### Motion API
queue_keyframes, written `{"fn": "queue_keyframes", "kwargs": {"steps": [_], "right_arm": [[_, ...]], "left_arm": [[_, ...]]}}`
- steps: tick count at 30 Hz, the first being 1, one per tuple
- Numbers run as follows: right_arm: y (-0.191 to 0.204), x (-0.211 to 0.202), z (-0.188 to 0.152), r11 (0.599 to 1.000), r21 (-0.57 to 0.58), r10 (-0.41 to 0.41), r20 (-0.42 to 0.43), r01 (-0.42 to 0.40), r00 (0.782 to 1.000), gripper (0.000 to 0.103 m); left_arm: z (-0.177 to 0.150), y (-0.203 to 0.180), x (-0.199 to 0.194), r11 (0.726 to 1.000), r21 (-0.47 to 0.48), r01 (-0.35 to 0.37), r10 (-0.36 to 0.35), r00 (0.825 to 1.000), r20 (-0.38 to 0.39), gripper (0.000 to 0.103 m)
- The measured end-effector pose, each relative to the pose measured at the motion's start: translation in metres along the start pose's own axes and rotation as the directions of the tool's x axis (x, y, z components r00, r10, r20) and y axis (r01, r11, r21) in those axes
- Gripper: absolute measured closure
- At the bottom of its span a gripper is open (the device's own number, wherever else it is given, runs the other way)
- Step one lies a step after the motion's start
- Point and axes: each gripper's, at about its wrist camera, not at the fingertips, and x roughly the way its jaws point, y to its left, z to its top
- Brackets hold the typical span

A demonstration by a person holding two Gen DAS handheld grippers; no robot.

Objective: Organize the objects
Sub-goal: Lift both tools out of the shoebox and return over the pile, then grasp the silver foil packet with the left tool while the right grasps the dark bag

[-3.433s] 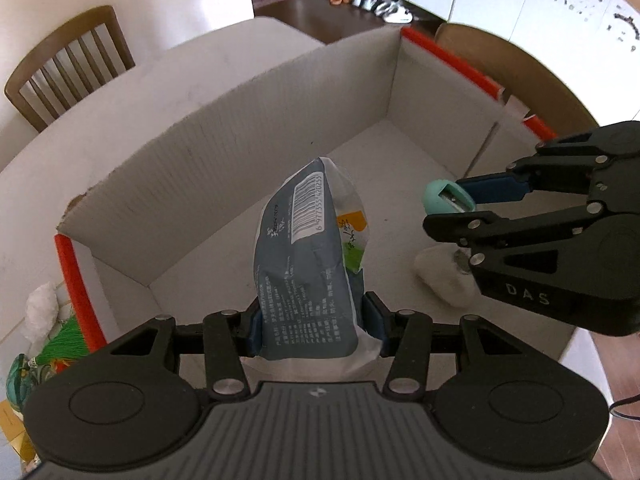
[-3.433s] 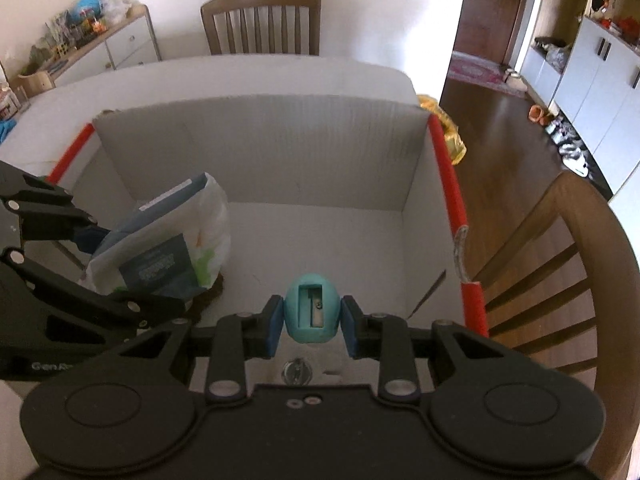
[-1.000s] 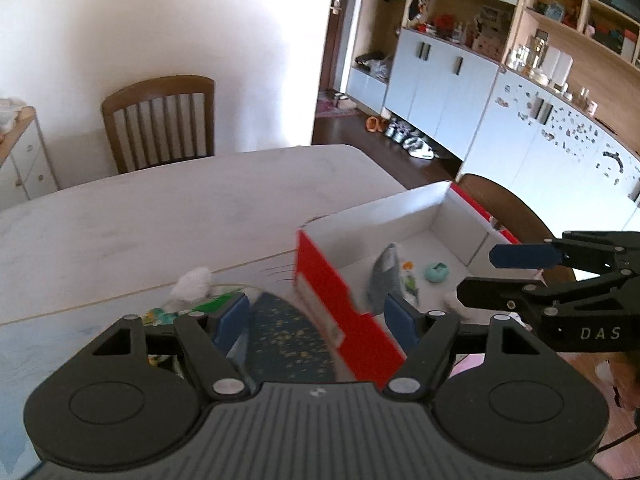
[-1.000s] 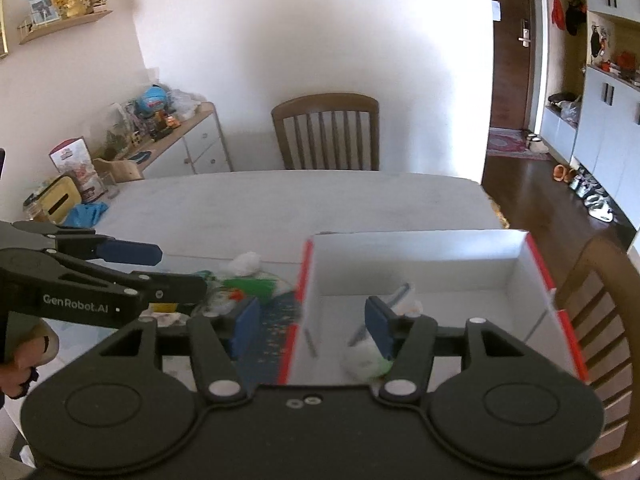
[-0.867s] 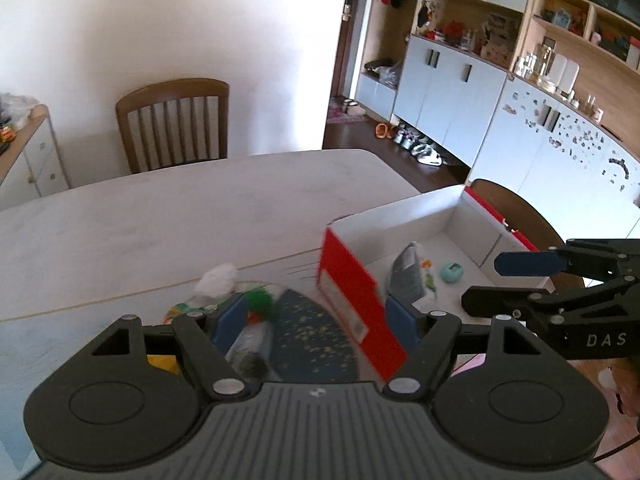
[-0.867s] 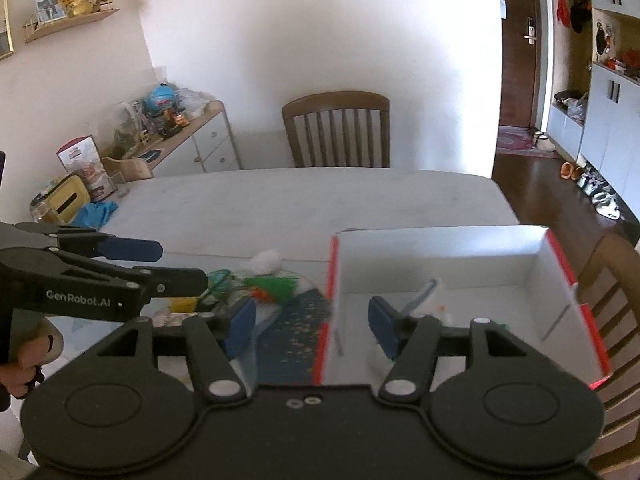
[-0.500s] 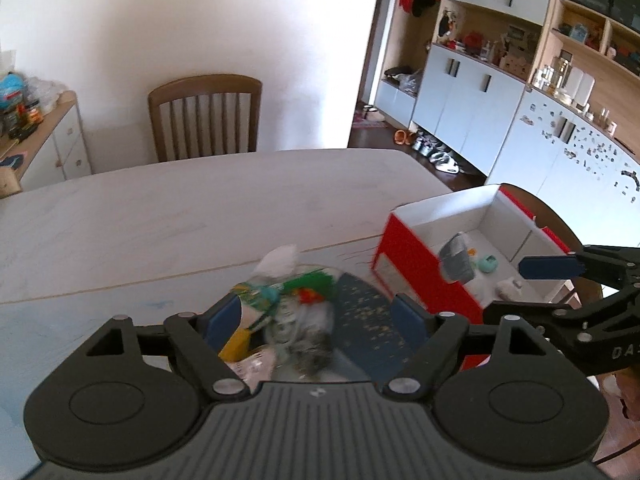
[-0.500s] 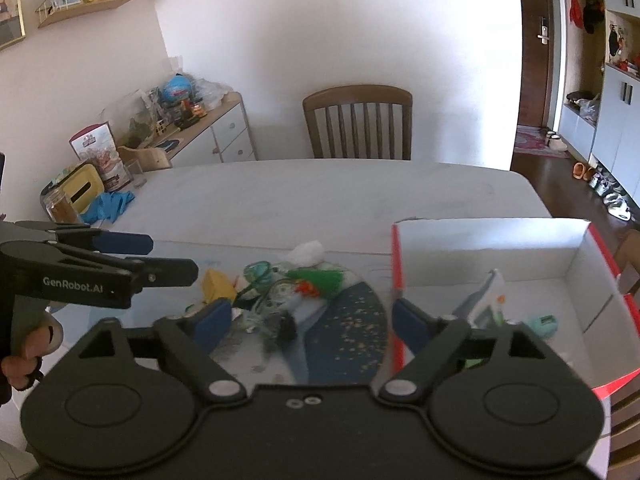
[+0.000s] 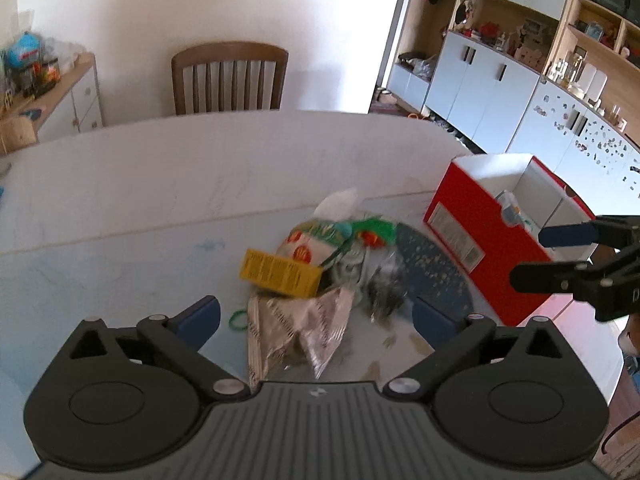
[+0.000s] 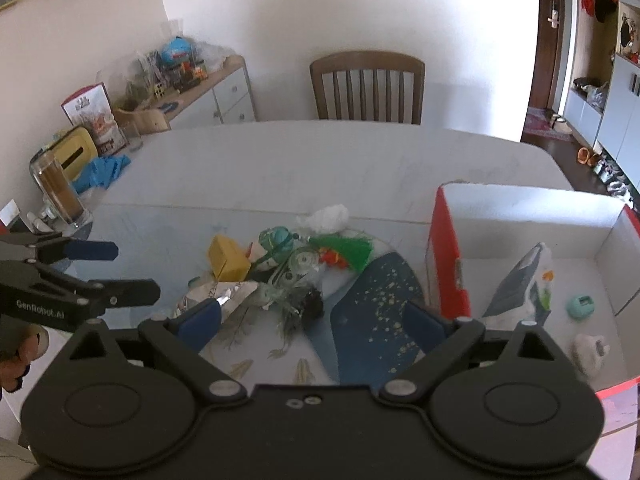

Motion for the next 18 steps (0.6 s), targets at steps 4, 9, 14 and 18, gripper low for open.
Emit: {"fn": "queue_keyframes", "kwargs": {"steps": [4,9,14,18], "right_arm": [[0.002,0.018,0.002,1.000,0.002,-0.009,-0.026,0.009,1.000,0.006],[0.005,0.043,0.004,1.000,-0.002,-0.027,-0.056,0.027,0.998,0.006],[0.006,0.069,0.004,0.999,-0.001,-0.034,-0.102,0.034,0.994,0.008],[0.005,0.088,0.004,0.999,-0.006,-0.045,-0.143,0.045,0.989,0.010]], "left_arm": [[-0.010,0.012,0.016,1.000,-0.007,0.006,-0.007,1.000,-0.030,0.000],[-0.020,0.019,0.036,1.000,0.018,0.021,-0.020,0.999,-0.045,0.000],[-0.024,0.022,0.058,0.999,0.021,0.036,-0.034,0.996,-0.080,0.000],[-0.026,0.022,0.073,0.999,0.025,0.038,-0.035,0.994,-0.099,0.000]]}}
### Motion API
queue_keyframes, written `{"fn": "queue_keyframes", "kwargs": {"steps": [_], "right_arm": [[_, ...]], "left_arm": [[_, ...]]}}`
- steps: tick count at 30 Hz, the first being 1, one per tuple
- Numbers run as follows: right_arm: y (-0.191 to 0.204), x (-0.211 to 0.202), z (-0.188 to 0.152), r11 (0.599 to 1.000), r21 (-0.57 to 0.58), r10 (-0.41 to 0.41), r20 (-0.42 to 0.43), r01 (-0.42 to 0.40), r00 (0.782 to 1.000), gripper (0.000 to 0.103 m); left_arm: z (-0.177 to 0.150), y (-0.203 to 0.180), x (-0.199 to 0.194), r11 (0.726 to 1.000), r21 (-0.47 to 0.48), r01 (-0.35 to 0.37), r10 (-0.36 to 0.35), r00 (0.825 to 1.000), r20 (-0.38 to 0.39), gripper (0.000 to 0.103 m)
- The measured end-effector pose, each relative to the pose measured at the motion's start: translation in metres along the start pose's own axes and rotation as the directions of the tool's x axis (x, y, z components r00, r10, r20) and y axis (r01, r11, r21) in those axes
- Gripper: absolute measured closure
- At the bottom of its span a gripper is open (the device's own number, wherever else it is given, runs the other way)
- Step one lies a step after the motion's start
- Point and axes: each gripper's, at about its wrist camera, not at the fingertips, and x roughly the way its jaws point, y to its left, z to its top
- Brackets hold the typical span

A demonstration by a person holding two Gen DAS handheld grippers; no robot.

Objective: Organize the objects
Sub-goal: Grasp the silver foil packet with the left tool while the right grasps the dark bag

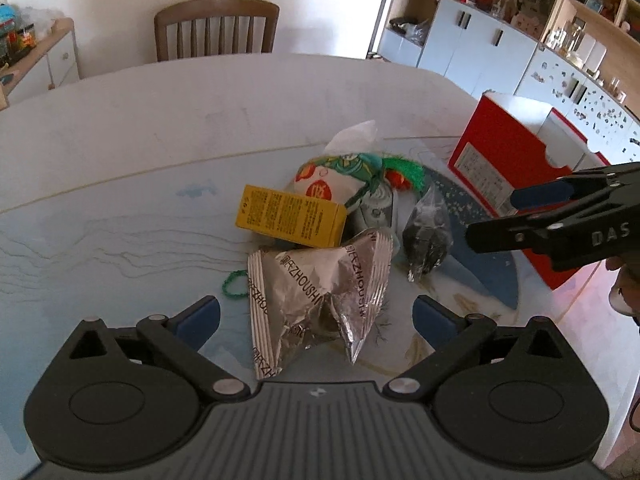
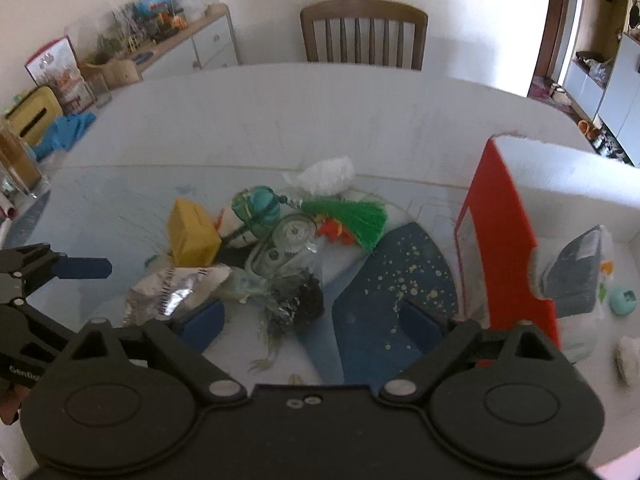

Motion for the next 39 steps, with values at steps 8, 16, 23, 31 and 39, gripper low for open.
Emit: {"fn": "queue_keyframes", "kwargs": {"steps": [8,16,23,31,39], "right_arm": [[0.002,0.029,0.004,1.000,-0.024,-0.012,-0.067,0.011,0.998,0.018],[0.005,0.038,0.006,0.999,-0.039,0.018,-0.092,-0.021,0.996,0.028],[0.009,0.043,0.007,0.998,-0.058,0.034,-0.104,-0.040,0.994,0.051],[0.006,0.043,0.005,0.998,-0.036,0.044,-0.113,-0.048,0.993,0.070],[0.008,0.025,-0.002,0.998,-0.032,0.058,-0.075,-0.060,0.995,0.074]], "left_arm": [[0.001,0.005,0.025,1.000,-0.007,0.017,-0.017,1.000,-0.025,0.000],[-0.002,-0.006,0.026,0.998,0.056,-0.022,0.021,1.000,0.018,0.001],[-0.001,-0.013,0.021,0.996,0.078,-0.041,0.037,0.998,0.044,0.014],[-0.002,-0.019,0.017,0.994,0.098,-0.053,0.051,0.998,0.029,0.047],[-0.005,-0.028,0.004,0.994,0.093,-0.051,0.049,0.999,0.018,0.052]]}}
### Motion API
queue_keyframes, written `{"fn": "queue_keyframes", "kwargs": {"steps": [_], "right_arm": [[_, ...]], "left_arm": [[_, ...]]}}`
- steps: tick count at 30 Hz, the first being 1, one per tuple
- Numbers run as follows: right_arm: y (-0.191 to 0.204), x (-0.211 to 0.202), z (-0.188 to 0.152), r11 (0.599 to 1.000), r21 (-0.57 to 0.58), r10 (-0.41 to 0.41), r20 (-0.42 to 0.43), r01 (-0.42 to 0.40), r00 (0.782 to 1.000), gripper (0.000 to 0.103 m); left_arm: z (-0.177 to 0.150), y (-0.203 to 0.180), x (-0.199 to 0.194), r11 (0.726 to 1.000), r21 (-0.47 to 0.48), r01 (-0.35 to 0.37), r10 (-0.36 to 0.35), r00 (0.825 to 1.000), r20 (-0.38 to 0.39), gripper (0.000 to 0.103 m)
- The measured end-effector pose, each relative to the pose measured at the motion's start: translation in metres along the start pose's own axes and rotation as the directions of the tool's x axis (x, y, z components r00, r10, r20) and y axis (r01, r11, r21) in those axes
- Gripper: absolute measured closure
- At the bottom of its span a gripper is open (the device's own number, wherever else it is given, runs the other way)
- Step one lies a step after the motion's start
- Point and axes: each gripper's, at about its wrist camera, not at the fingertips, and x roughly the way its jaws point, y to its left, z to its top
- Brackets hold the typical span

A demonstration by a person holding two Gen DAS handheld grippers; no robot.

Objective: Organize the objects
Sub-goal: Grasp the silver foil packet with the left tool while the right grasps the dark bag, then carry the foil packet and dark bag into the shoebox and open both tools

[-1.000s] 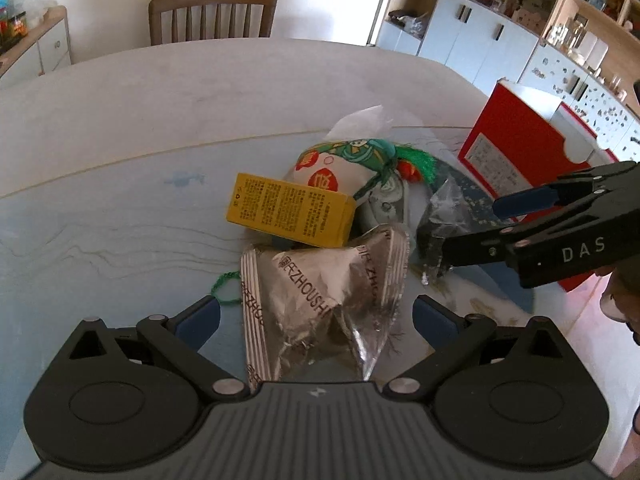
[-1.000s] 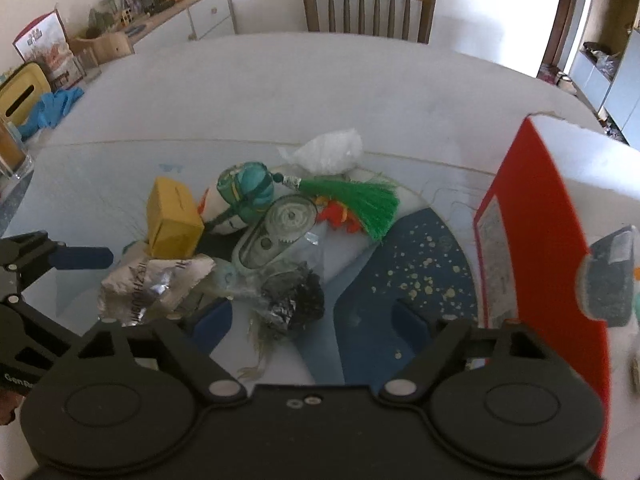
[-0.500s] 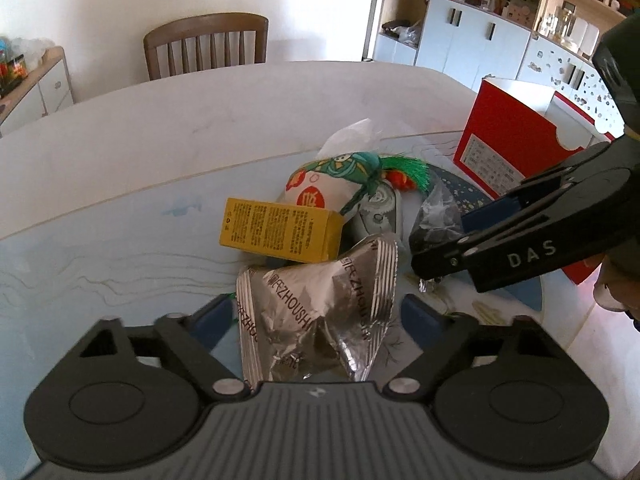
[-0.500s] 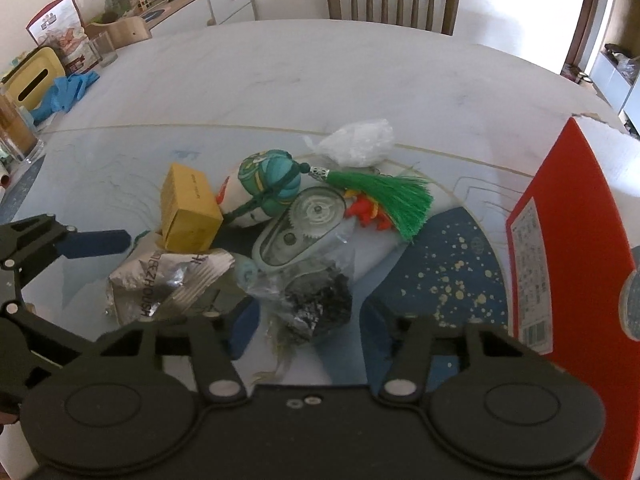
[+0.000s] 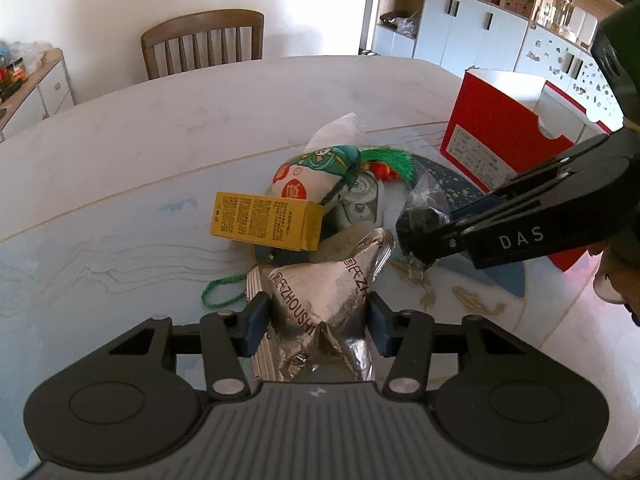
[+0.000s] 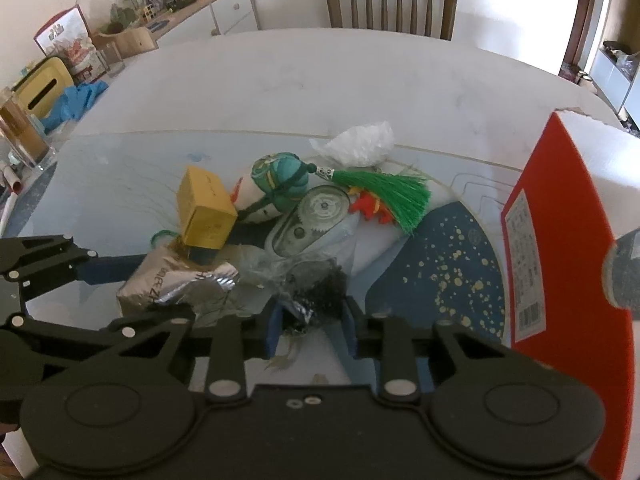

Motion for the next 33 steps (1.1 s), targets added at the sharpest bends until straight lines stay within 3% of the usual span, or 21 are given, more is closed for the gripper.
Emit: {"fn": "queue_keyframes", "kwargs": {"steps": [16,33], "right_arm": [[-0.009,-0.072,-0.017,0.997,0.057,0.049,0.104,-0.055,0.993,0.076],[-0.057,-0.144,-0.033,0.996,0.087,0.011,0.222,-0.031,0.975,0.076]], "left_arm": [[0.018,-0.024,-0.051,0.999,-0.054,-0.005,0.005,1.000,-0.005,0.052],[0.062,-0.099,-0.077,0.999,0.004,0.053,-0.053,0.998,0.045,0.052]]}}
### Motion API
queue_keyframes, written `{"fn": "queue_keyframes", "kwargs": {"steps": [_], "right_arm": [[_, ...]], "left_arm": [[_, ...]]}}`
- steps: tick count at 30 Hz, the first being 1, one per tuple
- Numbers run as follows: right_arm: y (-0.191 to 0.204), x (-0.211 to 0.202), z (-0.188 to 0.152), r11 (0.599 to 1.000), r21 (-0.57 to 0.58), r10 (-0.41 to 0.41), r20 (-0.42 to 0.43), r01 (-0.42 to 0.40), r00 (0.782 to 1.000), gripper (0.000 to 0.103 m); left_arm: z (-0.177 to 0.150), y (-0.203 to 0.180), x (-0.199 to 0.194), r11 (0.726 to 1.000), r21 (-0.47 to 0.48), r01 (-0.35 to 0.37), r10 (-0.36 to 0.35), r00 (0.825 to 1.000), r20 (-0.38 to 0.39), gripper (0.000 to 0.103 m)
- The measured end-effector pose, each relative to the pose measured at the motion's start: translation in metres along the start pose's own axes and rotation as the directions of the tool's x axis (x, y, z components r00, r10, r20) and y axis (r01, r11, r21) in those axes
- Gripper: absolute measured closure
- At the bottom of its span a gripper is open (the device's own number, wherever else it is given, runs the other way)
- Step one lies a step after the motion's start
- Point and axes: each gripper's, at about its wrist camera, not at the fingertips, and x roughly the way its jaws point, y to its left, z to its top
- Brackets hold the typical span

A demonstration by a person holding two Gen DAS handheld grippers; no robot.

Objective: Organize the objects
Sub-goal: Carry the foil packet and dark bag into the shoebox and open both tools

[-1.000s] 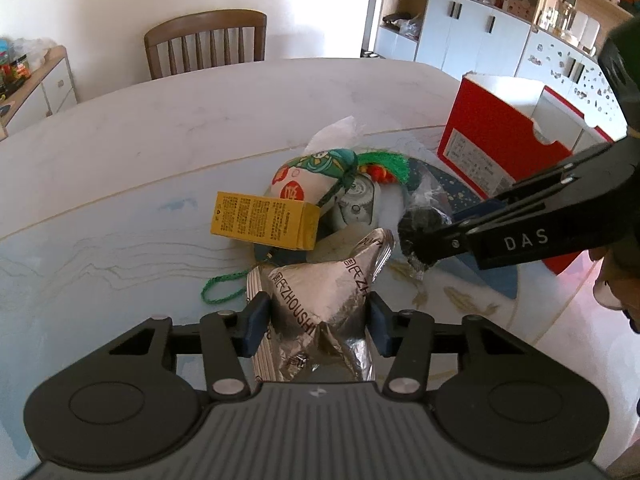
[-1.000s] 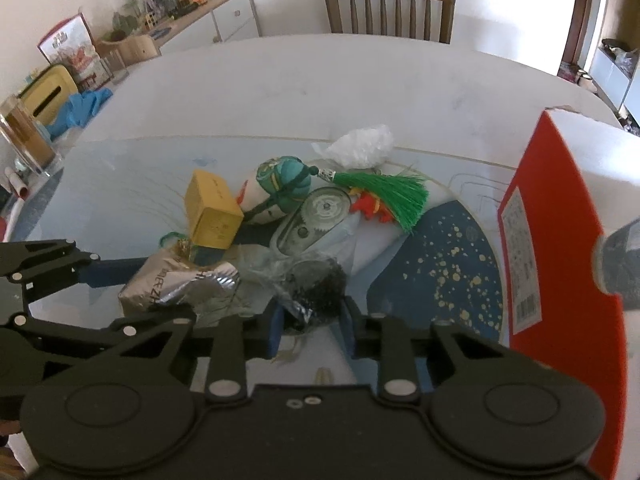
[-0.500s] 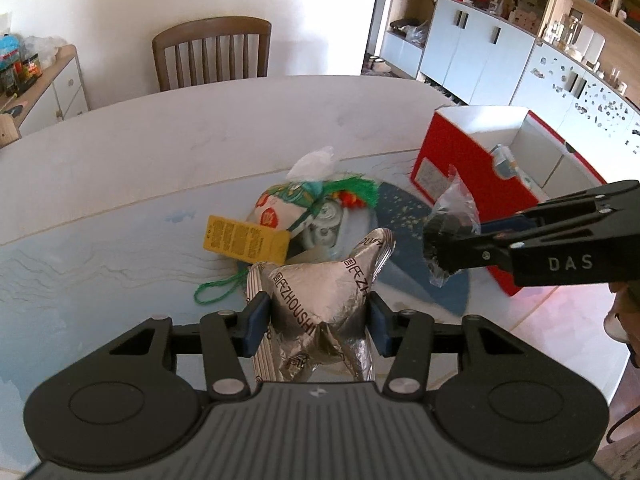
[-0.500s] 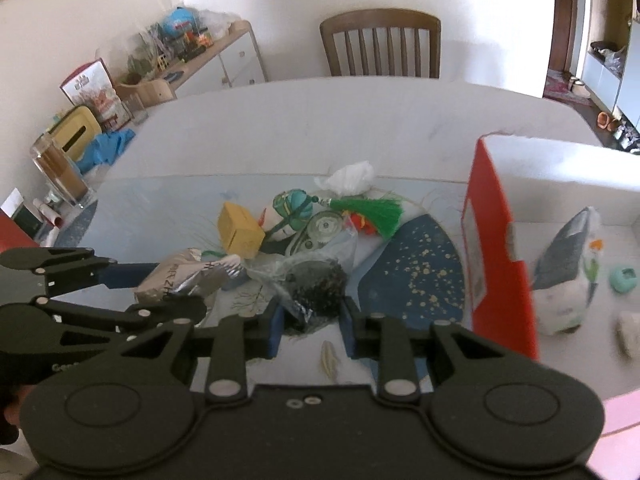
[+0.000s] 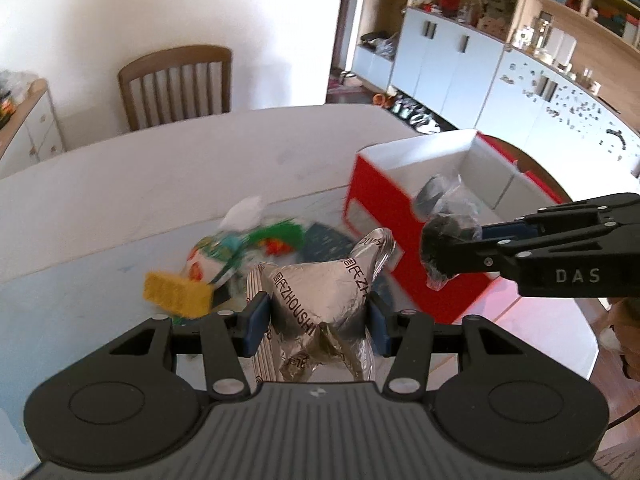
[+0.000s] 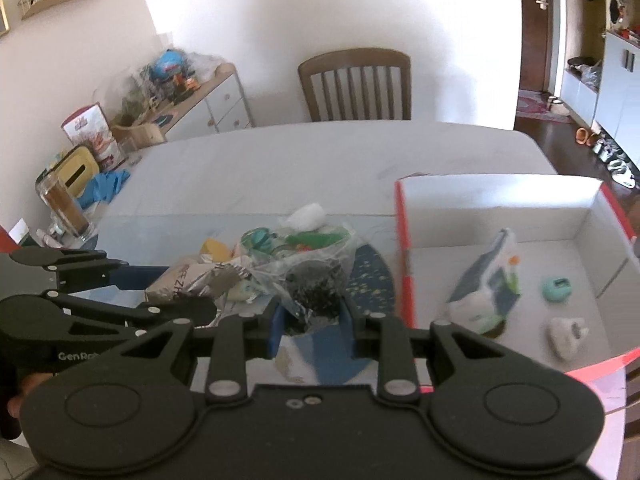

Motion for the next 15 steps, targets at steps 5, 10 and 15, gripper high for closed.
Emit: {"fn": "queue_keyframes", "kwargs": {"steps": [5,10,15], "right_arm": [[-0.024,-0.013,-0.002,1.000,0.016,-0.005,0.019,0.005,1.000,0.076],[-0.051,-0.025,-0.003,0.999,0.032,-0.017,0.034,0.016,0.999,0.076],[-0.083,-0.035,-0.005,0.998,0.052,-0.031,0.043,0.029,0.999,0.075]], "left_arm": [[0.014,-0.031,0.007,0.999,0.033,0.019,-0.020,1.000,0.012,0.052],[0.026,-0.060,0.018,0.998,0.058,0.033,-0.034,0.999,0.014,0.052],[0.037,-0.088,0.032,0.996,0.082,0.045,-0.045,0.999,0.008,0.052]]}}
